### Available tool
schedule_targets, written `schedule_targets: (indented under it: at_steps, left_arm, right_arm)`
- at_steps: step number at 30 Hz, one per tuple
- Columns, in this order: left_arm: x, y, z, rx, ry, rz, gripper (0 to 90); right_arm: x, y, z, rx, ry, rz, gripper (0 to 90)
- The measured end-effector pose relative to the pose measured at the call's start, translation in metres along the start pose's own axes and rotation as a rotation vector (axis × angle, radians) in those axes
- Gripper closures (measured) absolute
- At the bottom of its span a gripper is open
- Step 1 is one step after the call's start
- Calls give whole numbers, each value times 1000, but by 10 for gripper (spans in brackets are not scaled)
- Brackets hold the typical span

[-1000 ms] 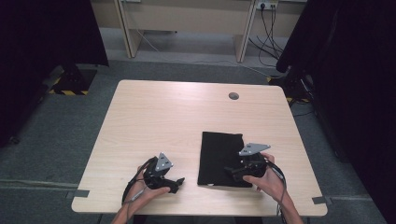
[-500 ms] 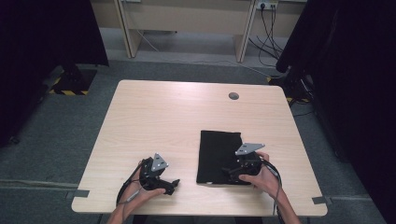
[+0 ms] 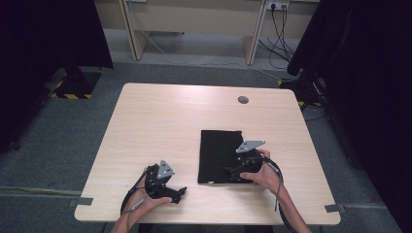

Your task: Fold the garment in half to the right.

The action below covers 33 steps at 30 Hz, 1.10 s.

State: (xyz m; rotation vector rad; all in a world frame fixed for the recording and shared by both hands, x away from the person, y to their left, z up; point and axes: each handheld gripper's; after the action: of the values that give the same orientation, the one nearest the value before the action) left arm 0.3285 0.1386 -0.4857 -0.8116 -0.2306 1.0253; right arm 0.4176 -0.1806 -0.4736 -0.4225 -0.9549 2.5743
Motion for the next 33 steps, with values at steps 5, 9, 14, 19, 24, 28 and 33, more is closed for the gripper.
schedule_targets:
  at_steps: [5, 9, 14, 19, 24, 28, 33]
  left_arm:
    - [0, 0, 0, 0, 0, 0, 0]
    - [0, 0, 0, 0, 0, 0, 0]
    - [0, 0, 0, 0, 0, 0, 0]
    - [0, 0, 0, 0, 0, 1, 0]
    - [0, 0, 0, 0, 0, 1, 0]
    - [0, 0, 0, 0, 0, 1, 0]
    - [0, 0, 0, 0, 0, 1, 0]
  right_arm:
    - [-4, -6, -7, -7, -10, 10, 136]
    - [-7, -11, -14, -19, -18, 24, 136]
    - [-8, -19, -23, -30, -23, 32, 136]
    - [-8, -23, -27, -34, -26, 37, 136]
    - [-8, -24, -28, -39, -24, 33, 137]
    - [-8, -25, -28, -38, -21, 32, 140]
    - [-10, -25, -20, -72, -33, 7, 150]
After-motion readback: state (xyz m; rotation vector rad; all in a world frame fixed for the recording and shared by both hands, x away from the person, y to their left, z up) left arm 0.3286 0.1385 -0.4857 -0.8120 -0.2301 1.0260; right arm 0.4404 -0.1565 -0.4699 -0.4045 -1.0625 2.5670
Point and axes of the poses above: each handheld gripper's, and its own axes: z roughly backward along the jaws, y roughly out of its underside, x roughly to its left, and after that the axes turned 14 degrees about z, right-handed
